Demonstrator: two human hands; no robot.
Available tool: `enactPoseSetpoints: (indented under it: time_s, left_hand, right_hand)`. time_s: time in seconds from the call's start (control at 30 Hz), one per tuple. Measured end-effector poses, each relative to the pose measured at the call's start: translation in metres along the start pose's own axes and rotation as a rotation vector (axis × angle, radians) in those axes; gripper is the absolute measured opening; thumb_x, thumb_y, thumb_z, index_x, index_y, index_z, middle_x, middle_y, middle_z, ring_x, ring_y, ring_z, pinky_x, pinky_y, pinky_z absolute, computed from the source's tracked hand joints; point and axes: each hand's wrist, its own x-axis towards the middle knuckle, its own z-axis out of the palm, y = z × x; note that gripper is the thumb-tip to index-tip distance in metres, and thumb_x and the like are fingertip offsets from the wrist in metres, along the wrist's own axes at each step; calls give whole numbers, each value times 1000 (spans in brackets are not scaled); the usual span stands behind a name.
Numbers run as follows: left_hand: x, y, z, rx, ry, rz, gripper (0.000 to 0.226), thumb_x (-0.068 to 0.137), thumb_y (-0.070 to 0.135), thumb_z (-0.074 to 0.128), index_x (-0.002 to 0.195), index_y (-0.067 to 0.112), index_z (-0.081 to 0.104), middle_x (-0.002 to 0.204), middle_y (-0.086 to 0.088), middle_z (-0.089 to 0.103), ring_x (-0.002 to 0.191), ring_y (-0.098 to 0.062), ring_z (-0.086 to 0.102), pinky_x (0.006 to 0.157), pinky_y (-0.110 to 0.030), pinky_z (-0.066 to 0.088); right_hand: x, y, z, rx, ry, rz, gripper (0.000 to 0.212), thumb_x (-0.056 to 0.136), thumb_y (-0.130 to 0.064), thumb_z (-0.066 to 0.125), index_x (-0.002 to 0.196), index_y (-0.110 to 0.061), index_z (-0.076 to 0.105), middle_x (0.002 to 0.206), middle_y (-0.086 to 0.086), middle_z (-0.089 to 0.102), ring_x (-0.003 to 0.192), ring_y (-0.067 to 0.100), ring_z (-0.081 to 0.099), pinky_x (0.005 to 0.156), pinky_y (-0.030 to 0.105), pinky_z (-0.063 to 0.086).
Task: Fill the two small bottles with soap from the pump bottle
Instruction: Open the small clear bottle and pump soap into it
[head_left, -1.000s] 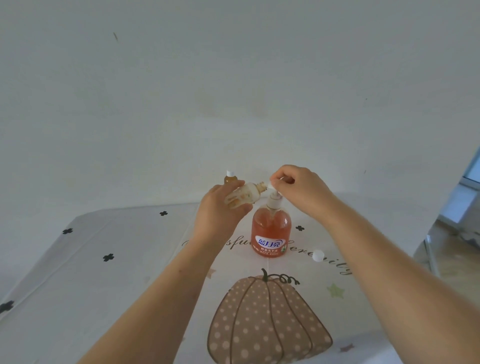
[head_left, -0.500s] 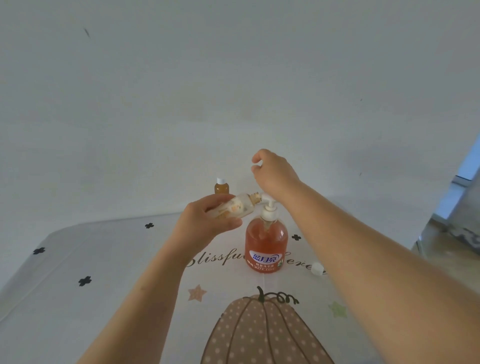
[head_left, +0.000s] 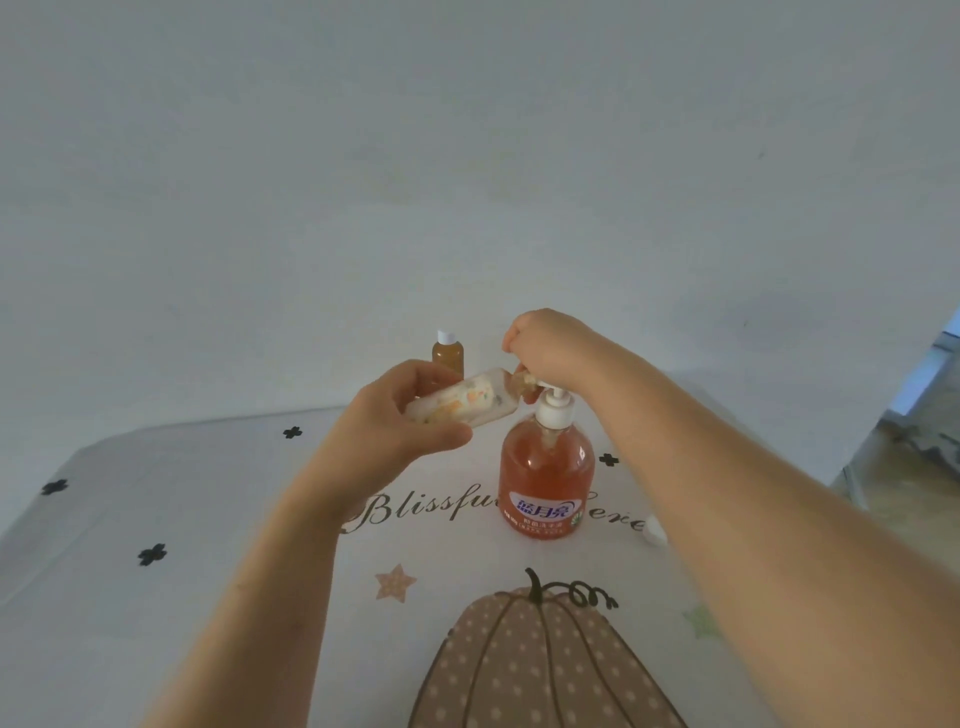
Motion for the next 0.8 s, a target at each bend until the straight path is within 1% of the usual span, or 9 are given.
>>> enactPoseSetpoints:
  time_s: [0.1, 0.27, 0.37, 0.43, 0.5, 0.57, 0.67, 0.73, 0.8]
  left_hand:
    - [0, -4, -3, -81, 14, 33, 37, 63, 12, 85, 94, 26, 70, 89, 8, 71, 77, -7, 63, 70, -18, 50]
    - [-1, -13, 1, -197, 22, 31, 43, 57, 11, 88, 97, 19, 72, 95, 0, 71, 79, -14, 66, 76, -26, 54]
    - [-4, -14, 5, -254, 46, 31, 44, 59, 7, 89, 98, 17, 72, 94, 1, 72, 73, -15, 65, 71, -26, 55]
    - [-6, -14, 8, -297, 58, 35, 39, 64, 2, 85, 100, 14, 72, 92, 3, 73, 71, -15, 65, 67, -26, 56]
    - [-8, -13, 9, -323, 58, 33, 37, 68, 2, 81, 102, 12, 72, 93, 4, 73, 74, -14, 66, 67, -27, 57]
    - [-9, -12, 10, -348, 49, 34, 38, 68, 2, 80, 104, 12, 72, 93, 5, 73, 78, -13, 67, 68, -28, 58]
    - [-10, -10, 12, -371, 56, 30, 36, 71, -3, 78, 103, 11, 71, 90, 8, 73, 77, -12, 67, 67, -27, 58]
    - [-10, -10, 13, -389, 58, 29, 36, 71, -4, 78, 102, 12, 71, 89, 8, 73, 77, -12, 67, 67, -26, 59]
    - [-11, -9, 14, -394, 61, 27, 36, 68, 0, 79, 101, 14, 71, 90, 7, 73, 76, -13, 66, 69, -27, 59]
  right_hand:
    - [3, 4, 4, -3, -27, 29, 37, 103, -4, 41, 134, 0, 59, 128, 21, 64, 116, 37, 64, 99, 45, 54]
    - [13, -2, 13, -216, -96, 117, 37, 99, -7, 58, 136, -8, 62, 133, 7, 65, 119, 25, 64, 91, 31, 50]
    - [16, 0, 11, -160, -66, 139, 37, 98, -11, 59, 135, -10, 62, 132, 6, 65, 117, 26, 64, 91, 31, 48]
    - [13, 5, 7, -3, -5, 103, 34, 101, -12, 50, 130, -5, 63, 122, 14, 68, 110, 32, 65, 87, 35, 51]
    - [10, 7, 4, 137, 101, 73, 31, 99, -12, 46, 119, -2, 67, 112, 17, 72, 92, 32, 65, 74, 34, 49]
    - [7, 5, -1, 205, 119, 92, 29, 97, -15, 46, 111, -2, 67, 100, 14, 76, 80, 29, 62, 72, 33, 47]
    - [-3, 0, -13, 244, 119, 91, 30, 101, -20, 43, 110, -4, 66, 78, 5, 74, 76, 26, 63, 68, 30, 47]
    - [-6, -1, -17, 255, 151, 81, 32, 101, -21, 42, 110, -2, 67, 76, 5, 73, 80, 30, 69, 76, 34, 53]
    - [-1, -1, -13, 202, 170, 105, 32, 101, -21, 42, 107, -3, 68, 87, 9, 76, 90, 32, 72, 87, 39, 55]
